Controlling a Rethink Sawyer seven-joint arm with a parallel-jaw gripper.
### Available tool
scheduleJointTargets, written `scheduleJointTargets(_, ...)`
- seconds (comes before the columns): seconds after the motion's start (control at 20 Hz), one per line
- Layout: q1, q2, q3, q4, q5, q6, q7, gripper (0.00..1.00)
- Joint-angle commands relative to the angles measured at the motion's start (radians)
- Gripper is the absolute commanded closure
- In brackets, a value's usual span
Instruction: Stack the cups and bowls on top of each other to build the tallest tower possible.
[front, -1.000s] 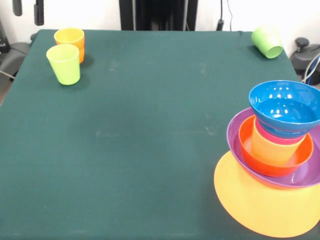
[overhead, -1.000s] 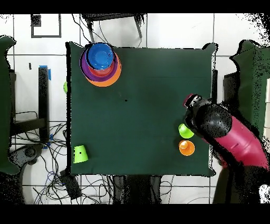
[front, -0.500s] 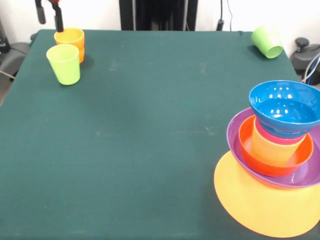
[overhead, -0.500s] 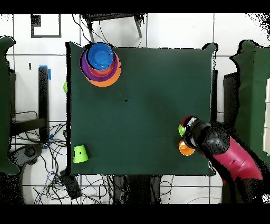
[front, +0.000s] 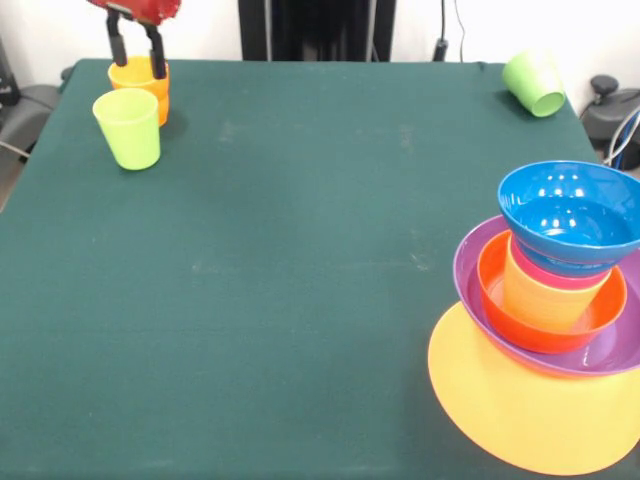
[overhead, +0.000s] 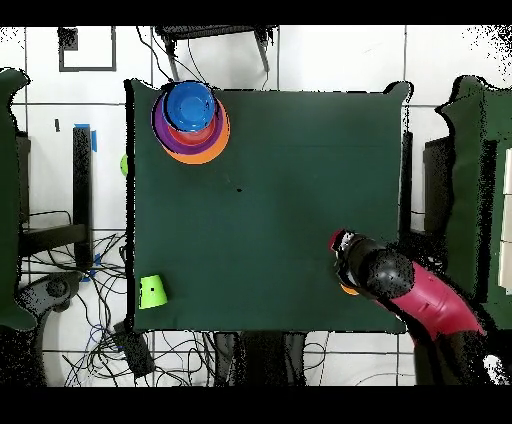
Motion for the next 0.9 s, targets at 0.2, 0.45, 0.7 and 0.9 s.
scheduleJointTargets(0.2,-0.030,0.154,0.185,-0.049,-0.170,-0.077,-0.074,0.00)
scheduleJointTargets(0.45,-0.011,0.172,0.161,-0.096,-0.253,-0.114,-0.054,0.00)
scheduleJointTargets(0.7,0.035,0.165,0.102,-0.144,-0.333,-0.180,-0.011,0.00)
scheduleJointTargets(0.9,0.058,0.158,0.076,-0.156,-0.366,-0.197,0.017,0.00)
